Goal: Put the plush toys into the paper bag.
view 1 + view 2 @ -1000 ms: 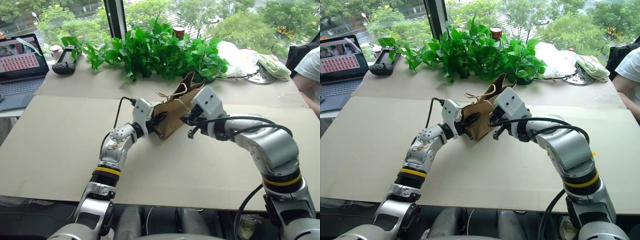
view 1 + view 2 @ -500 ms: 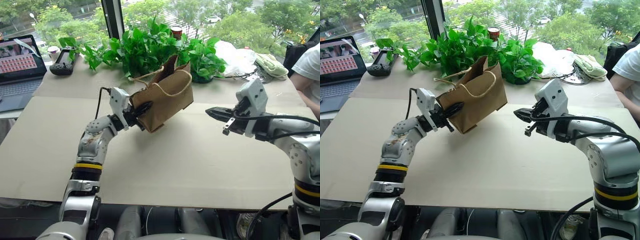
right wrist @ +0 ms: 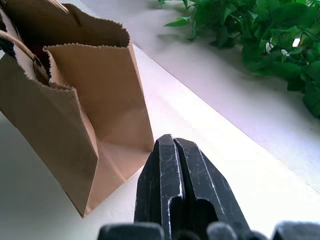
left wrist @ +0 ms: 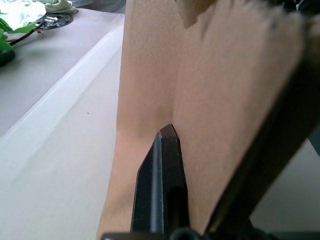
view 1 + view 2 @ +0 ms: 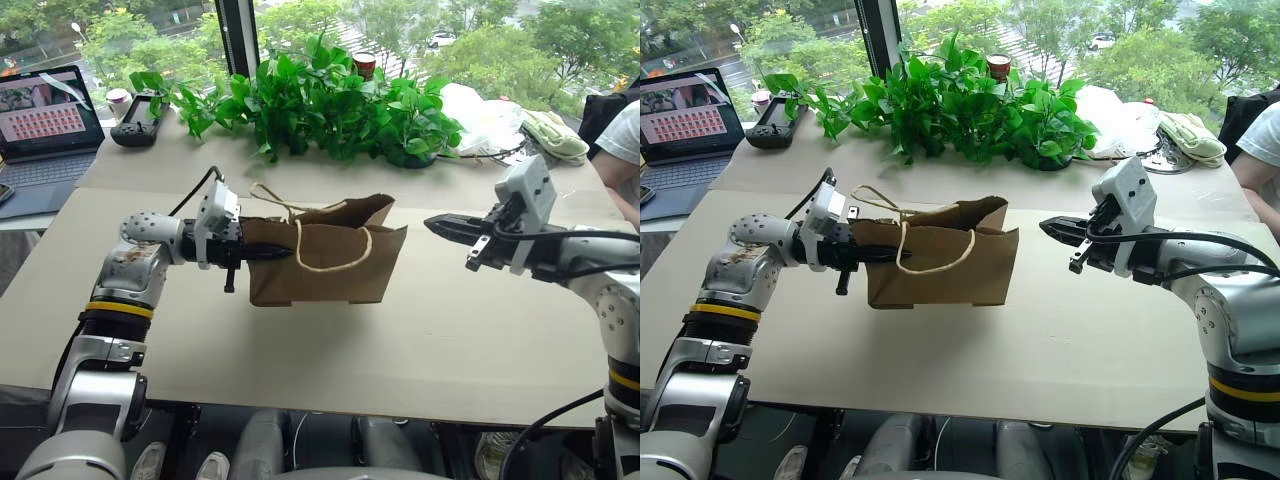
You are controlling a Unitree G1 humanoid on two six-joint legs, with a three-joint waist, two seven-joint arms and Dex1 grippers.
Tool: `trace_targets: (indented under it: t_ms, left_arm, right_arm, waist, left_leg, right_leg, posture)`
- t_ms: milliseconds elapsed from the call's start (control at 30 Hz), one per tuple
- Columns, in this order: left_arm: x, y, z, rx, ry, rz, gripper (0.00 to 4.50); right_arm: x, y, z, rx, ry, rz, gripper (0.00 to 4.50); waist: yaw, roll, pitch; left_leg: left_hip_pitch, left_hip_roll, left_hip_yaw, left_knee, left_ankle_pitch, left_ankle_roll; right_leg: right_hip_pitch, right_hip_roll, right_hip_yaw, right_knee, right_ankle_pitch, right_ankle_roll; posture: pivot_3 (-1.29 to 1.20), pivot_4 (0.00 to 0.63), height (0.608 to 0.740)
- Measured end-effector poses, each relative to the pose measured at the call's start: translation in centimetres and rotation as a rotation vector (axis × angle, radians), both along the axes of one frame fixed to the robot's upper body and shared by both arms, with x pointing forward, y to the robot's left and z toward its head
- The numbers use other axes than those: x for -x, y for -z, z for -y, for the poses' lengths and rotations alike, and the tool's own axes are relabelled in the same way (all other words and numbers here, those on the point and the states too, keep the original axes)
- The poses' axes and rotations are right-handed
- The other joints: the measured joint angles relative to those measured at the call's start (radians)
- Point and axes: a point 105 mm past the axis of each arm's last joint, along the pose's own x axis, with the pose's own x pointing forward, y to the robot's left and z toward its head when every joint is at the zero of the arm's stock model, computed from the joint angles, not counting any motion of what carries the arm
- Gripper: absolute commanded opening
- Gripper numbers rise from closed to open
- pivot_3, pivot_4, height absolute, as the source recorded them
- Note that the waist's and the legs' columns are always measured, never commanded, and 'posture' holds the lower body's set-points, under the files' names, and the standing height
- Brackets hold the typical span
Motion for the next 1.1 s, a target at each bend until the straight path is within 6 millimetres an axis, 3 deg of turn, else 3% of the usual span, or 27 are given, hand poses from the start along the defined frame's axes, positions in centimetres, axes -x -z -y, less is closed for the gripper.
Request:
trace_targets:
  t_ms: [167,533,633,867,1100]
  left_arm:
    - [-0.3,1.4,1.5,-0.017,0.067,0.027,0.02]
    - [-1.0,2.3,1.5,-0.029,0.084,0.051,0.02]
    - [-1.1,2.3,1.4,-0.038,0.081,0.052,0.81]
    - [-1.2,2.3,1.0,-0.054,0.066,0.028,3.33]
    - [-0.2,-0.4,-0.5,-0.097,0.042,0.03,3.33]
  right_arm:
    - [0.6,0.6,0.2,0.012,-0.025,-0.035,0.0]
    - [1.3,1.4,0.5,0.044,-0.044,-0.071,0.0]
    - [1.3,1.5,0.8,0.056,-0.043,-0.076,0.0]
    - [1.4,1.5,1.2,0.075,-0.048,-0.089,0.0]
    - [1.4,1.4,1.5,0.084,-0.045,-0.094,0.0]
  waist:
    - [0.0,0.0,0.0]
    - [0.001,0.0,0.0]
    - [0.001,0.0,0.0]
    - [0.0,0.0,0.0]
    - [-0.005,0.0,0.0]
  left_leg:
    - [-0.001,0.0,-0.001,0.0,0.0,0.0]
    - [0.0,0.0,-0.002,0.001,0.0,0.0]
    - [0.0,0.0,-0.002,0.001,0.0,0.0]
    - [-0.001,0.001,-0.002,0.001,0.0,0.0]
    - [0.0,0.001,-0.002,0.001,0.0,0.0]
  right_leg:
    - [0.0,0.001,0.0,0.0,0.0,0.0]
    - [0.0,0.001,0.0,0.001,0.0,0.0]
    - [0.0,0.0,0.0,0.001,0.0,0.0]
    - [0.0,0.001,0.0,0.001,0.0,0.0]
    - [0.0,0.001,0.0,0.001,0.0,0.0]
  posture:
    - [0.0,0.15,0.74]
    - [0.0,0.15,0.74]
    - [0.0,0.15,0.74]
    - [0.0,0.15,0.74]
    - [0.0,0.15,0.74]
